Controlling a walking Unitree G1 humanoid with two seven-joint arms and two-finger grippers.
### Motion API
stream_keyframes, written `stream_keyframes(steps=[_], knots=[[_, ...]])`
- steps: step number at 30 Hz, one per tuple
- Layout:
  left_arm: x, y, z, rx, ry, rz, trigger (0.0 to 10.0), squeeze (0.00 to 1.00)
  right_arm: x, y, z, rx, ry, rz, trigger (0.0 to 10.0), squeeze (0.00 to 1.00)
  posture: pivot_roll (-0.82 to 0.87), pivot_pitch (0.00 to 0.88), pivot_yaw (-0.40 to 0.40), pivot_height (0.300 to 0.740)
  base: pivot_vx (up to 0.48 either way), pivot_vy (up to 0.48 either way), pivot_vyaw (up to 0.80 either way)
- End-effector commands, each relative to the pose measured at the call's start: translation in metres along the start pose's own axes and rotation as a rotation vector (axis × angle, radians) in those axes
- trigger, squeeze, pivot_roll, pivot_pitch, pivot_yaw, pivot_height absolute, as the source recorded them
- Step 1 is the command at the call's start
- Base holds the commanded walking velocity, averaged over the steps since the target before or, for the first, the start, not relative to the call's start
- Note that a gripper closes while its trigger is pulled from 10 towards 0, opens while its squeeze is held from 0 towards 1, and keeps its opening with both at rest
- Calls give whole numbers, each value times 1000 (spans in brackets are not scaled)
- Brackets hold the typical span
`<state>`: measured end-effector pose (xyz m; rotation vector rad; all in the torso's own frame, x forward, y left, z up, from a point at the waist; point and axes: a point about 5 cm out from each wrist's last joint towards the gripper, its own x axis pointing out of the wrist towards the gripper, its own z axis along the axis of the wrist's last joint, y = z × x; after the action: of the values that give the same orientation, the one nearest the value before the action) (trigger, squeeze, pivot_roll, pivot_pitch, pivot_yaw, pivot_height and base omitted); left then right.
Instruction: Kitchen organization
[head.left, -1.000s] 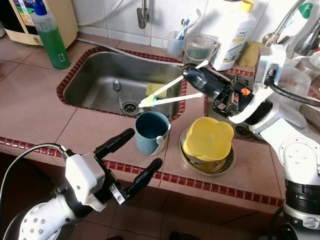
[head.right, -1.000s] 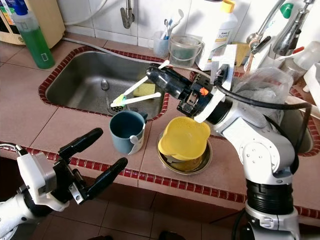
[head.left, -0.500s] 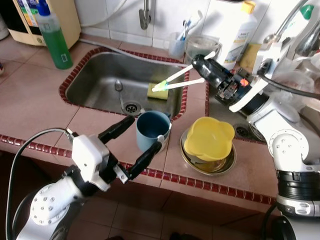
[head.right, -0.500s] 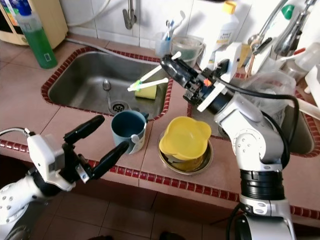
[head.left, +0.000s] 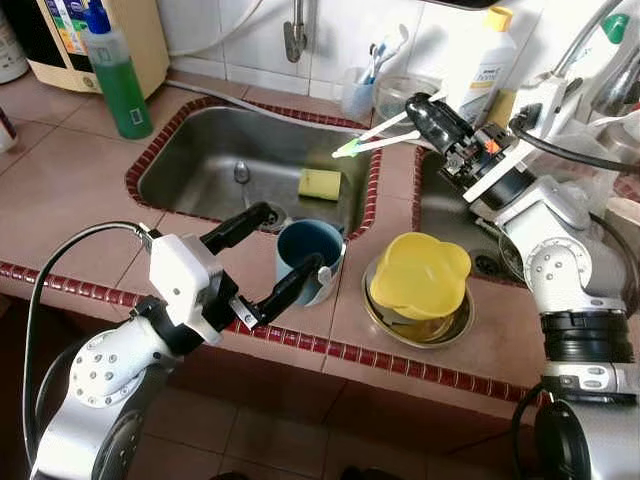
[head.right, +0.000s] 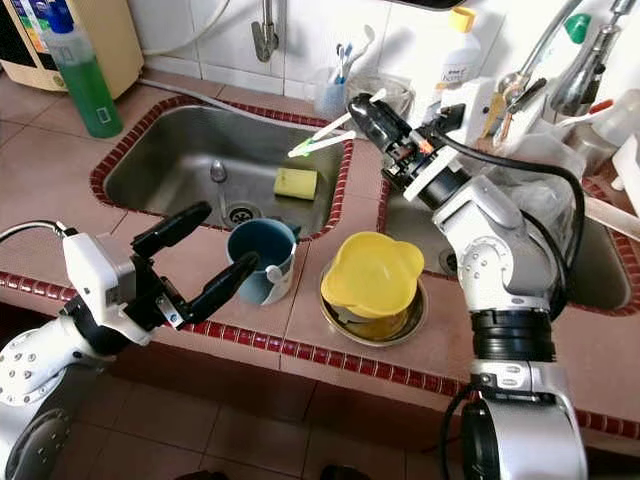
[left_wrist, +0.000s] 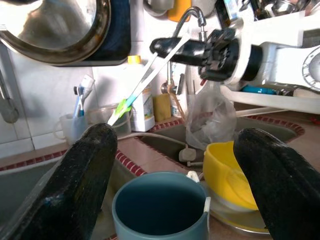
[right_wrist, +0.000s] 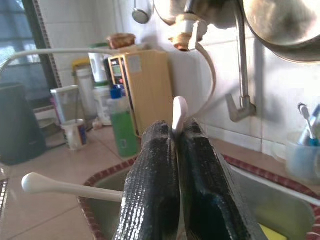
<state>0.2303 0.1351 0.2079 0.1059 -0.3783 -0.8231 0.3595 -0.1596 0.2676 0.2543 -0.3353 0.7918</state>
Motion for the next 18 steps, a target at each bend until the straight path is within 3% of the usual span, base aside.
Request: stream_keyframes(steps=[1, 18], knots=[[2, -7, 7, 2, -22, -40, 10000, 0, 3, -4, 9, -23, -27, -17, 10000, 0, -5, 119, -63, 740, 0, 0, 0], [-3, -23, 31, -33, -34, -81, 10000, 0, 24, -13, 9, -30, 22, -40, 10000, 0, 5, 292, -70, 740, 0, 0, 0]])
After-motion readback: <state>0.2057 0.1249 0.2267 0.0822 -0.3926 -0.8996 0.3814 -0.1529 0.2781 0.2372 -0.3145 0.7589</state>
